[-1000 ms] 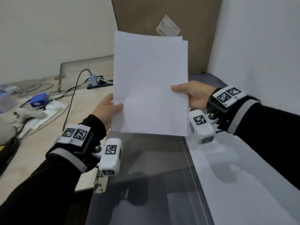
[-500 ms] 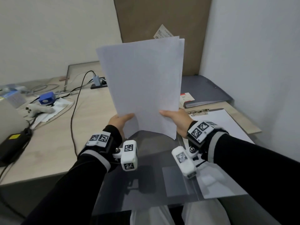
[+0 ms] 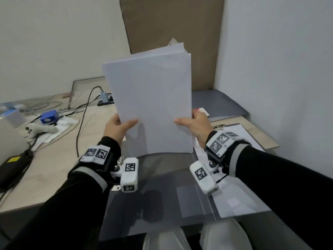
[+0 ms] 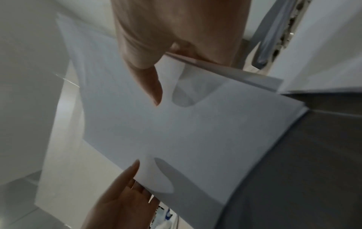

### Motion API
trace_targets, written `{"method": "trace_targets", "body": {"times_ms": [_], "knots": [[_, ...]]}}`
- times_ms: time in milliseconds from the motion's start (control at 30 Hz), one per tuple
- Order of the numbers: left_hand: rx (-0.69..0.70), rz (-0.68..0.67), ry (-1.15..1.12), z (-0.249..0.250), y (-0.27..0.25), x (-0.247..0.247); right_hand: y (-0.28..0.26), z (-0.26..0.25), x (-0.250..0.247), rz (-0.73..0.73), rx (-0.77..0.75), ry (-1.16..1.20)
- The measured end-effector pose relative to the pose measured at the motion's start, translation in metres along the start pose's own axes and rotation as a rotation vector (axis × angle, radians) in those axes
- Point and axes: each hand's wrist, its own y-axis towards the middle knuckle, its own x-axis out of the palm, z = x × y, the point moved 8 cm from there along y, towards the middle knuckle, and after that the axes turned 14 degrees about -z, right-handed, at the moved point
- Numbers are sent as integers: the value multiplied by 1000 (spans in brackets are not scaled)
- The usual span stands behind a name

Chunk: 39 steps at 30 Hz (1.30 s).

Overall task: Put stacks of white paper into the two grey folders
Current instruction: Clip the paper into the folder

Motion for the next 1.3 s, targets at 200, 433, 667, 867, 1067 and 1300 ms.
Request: {"method": "trace_targets", "body": {"times_ms": [200,433,667,867,1067,1300], "knots": [[136,-75,18,39,8,13,-6,-10,-7,8,-35,21],[28,-95,-13,3,4,14,-10,40,-1,-29,70,2],[-117,-64,-74,-23,4,13,-4,47,0,-23,96,-33],[-148,8,-19,-24,4,13,-7,40,-8,0,90,-209],[-407,-128,180,-48,-3,17,-16,53,-22,-91,326,-440],[-576,-264,725,-68,-38,23,-35,91,-29,-123,526,-640]]}}
